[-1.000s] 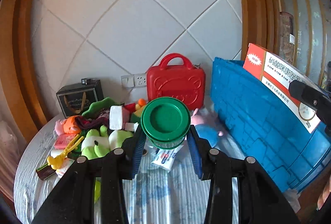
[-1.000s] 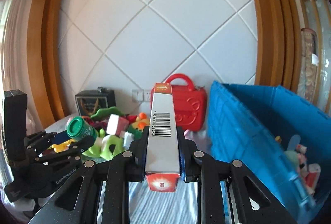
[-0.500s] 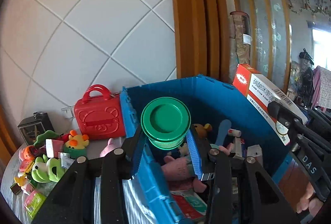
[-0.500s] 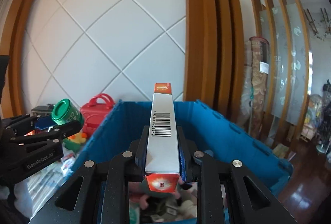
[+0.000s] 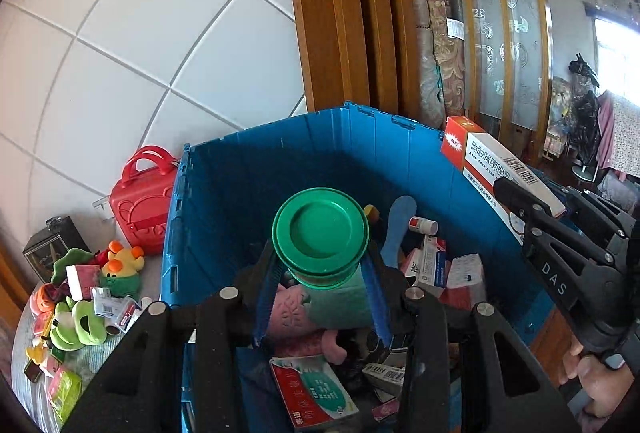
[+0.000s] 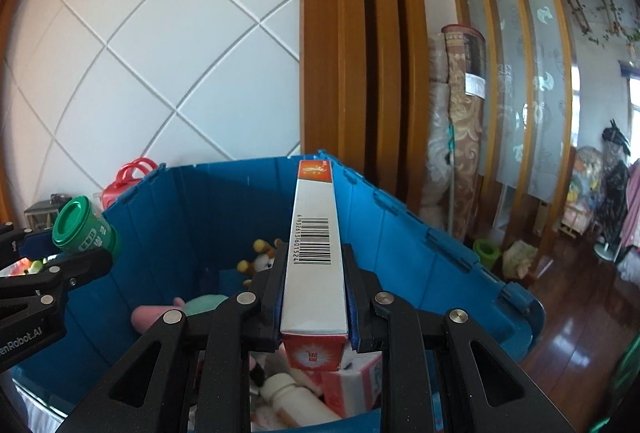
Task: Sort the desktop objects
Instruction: 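Carry the green jar and white box into the bin and release both, then withdraw both grippers from the bin toward the wipes packet and bottle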
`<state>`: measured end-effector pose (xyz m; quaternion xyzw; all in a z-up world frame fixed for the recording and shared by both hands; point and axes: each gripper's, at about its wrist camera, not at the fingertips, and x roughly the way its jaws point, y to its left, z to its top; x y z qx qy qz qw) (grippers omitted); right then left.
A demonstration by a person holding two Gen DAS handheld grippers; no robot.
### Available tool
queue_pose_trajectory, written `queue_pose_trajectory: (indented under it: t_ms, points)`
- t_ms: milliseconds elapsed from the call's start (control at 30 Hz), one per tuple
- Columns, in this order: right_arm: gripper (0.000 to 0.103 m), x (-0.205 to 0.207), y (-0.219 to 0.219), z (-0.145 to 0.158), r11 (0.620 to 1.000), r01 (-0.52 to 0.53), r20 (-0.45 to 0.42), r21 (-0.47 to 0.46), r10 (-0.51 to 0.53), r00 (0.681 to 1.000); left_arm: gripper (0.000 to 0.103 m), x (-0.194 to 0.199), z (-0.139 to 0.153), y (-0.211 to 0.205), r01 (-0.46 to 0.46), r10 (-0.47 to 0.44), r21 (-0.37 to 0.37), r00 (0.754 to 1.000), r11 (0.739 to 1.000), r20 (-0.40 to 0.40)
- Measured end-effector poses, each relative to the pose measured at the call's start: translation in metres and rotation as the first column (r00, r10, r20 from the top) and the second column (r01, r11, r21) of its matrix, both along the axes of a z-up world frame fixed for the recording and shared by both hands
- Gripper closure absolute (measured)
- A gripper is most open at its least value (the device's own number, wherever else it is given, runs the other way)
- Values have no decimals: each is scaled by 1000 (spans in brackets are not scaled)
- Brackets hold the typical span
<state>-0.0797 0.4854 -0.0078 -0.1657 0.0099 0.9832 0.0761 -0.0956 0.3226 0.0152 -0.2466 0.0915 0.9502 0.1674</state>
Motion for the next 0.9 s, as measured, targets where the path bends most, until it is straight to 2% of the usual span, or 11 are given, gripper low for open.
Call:
queue_pose_trajectory:
  t_ms: [67,133,200,233,267,300,333,367,533,700,900]
  points:
    - [80,-6,5,-2,1000,4,18,4,-4,1000,62,-2,0,2,2,-2,2,1000,1000,17]
    - [79,-9,10,-3,1000,6,26,-7,-6,1000,49,-4,-2,4,-7,7,1,1000,1000,23]
    - [69,-9,13,-3,1000,21,24,-4,-20,1000,40,-2,-1,4,-16,16,5,1000,1000,11]
    - [52,-9,14,-1,1000,30,19,2,-30,999,39,-1,-1,4,-16,16,8,1000,1000,8]
    - [30,-7,14,0,999,39,12,10,-39,999,37,0,0,3,-17,17,10,1000,1000,5]
    - [20,-6,15,1,998,51,6,21,-51,999,36,1,1,1,-22,22,11,1000,1000,0]
    - [7,-4,14,3,998,60,-1,34,-60,998,35,2,1,0,-27,27,14,1000,1000,-5]
    - [0,-1,13,5,997,64,-12,45,-64,998,34,2,2,-3,-33,33,16,999,999,-7]
    - [0,11,10,17,996,77,-47,50,-75,996,33,8,7,-18,-63,64,36,998,997,-17]
    - [0,18,1,22,999,37,-54,28,-36,998,33,16,14,-47,-116,119,64,992,991,-42]
    - [0,19,-35,31,998,-65,-82,19,67,994,33,26,20,-106,-249,258,102,963,963,-80]
